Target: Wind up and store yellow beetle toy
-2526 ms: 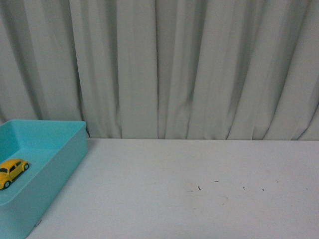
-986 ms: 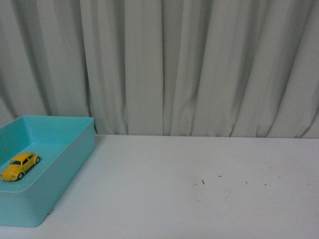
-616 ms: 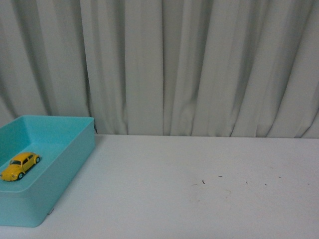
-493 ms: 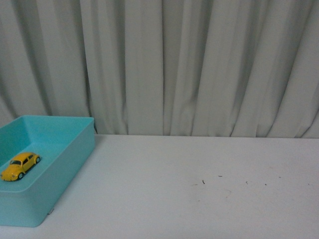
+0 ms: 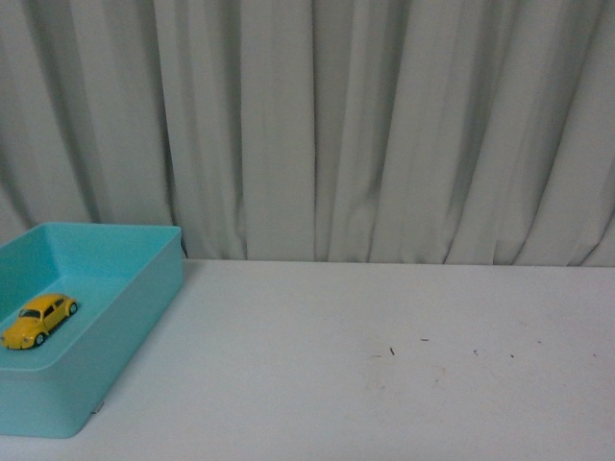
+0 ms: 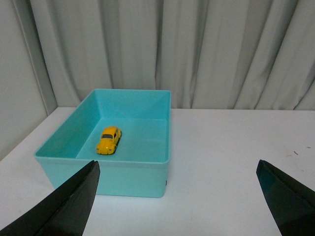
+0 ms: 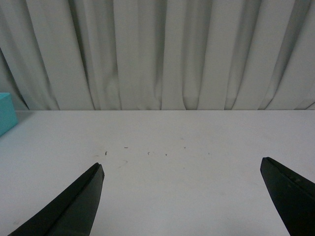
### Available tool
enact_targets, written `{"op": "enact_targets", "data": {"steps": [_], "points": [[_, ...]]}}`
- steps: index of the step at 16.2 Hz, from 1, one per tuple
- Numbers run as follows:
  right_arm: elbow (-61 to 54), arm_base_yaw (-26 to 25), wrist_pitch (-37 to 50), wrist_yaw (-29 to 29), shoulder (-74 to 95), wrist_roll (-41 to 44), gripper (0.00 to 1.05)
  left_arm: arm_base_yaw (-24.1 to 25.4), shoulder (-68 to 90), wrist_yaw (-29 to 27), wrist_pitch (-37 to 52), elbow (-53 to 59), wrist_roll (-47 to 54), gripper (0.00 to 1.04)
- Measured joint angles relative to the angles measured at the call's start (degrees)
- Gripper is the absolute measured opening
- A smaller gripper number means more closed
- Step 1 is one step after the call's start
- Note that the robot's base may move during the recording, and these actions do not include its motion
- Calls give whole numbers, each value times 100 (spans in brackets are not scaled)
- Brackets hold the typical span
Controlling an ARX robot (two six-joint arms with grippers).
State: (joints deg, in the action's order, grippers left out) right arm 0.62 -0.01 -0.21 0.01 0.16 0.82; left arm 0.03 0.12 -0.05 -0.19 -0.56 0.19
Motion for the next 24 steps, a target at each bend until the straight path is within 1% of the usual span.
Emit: {"op": "enact_targets", "data": {"steps": [24], "points": [[0,0,9,0,2,0,98,0,0,-9,13,0,-4,98]]}}
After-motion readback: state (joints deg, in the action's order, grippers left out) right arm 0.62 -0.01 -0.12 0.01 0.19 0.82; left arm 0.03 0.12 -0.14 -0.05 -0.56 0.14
